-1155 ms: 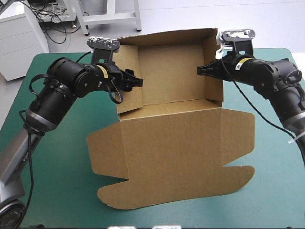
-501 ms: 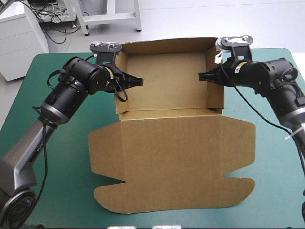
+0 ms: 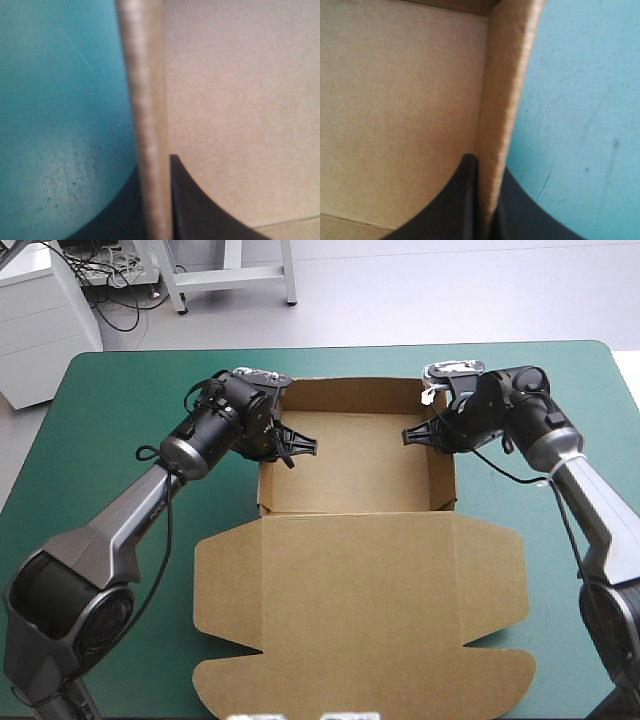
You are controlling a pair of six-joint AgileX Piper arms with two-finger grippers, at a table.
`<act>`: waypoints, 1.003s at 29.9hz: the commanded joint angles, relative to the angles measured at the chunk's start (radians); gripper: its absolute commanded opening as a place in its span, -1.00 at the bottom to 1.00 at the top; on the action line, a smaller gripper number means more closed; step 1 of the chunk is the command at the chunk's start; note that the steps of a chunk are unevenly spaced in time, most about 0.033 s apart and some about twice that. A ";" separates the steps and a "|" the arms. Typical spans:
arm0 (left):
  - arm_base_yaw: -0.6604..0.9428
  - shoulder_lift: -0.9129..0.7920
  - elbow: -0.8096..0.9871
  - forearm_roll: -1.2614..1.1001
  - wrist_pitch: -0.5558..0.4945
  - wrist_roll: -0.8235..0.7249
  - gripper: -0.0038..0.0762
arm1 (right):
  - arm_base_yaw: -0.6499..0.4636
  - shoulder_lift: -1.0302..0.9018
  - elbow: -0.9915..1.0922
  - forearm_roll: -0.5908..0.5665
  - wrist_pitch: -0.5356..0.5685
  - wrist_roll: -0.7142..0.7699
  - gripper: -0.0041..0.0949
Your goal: Fold the box
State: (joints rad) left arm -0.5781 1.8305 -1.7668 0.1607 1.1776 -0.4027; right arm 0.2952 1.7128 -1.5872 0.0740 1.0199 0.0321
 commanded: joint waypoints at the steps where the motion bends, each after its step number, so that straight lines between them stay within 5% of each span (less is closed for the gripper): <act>1: -0.013 -0.003 -0.034 -0.003 -0.112 0.075 -0.98 | 0.007 0.021 -0.027 0.031 0.025 -0.065 -0.96; 13: -0.006 0.120 -0.034 0.035 -0.071 0.069 -0.98 | 0.007 0.120 -0.027 0.028 0.020 -0.065 -0.96; 18: 0.041 0.116 -0.035 -0.044 -0.046 0.061 -0.74 | 0.007 0.120 -0.027 0.026 0.050 -0.065 -0.83; 22: 0.089 0.105 -0.038 -0.101 0.012 0.077 -0.33 | 0.007 0.120 -0.027 0.024 0.084 -0.065 -0.36; 27: 0.119 0.052 -0.041 -0.111 0.029 0.124 0.40 | 0.007 0.109 -0.027 0.024 0.128 -0.065 0.64; 30: 0.128 0.009 -0.042 -0.104 0.011 0.126 0.73 | 0.007 0.087 -0.040 0.024 0.135 -0.065 0.93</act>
State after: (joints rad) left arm -0.4556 1.9433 -1.7767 0.0480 1.2090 -0.2849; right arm 0.3051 1.8765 -1.5915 0.0997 1.1446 -0.0210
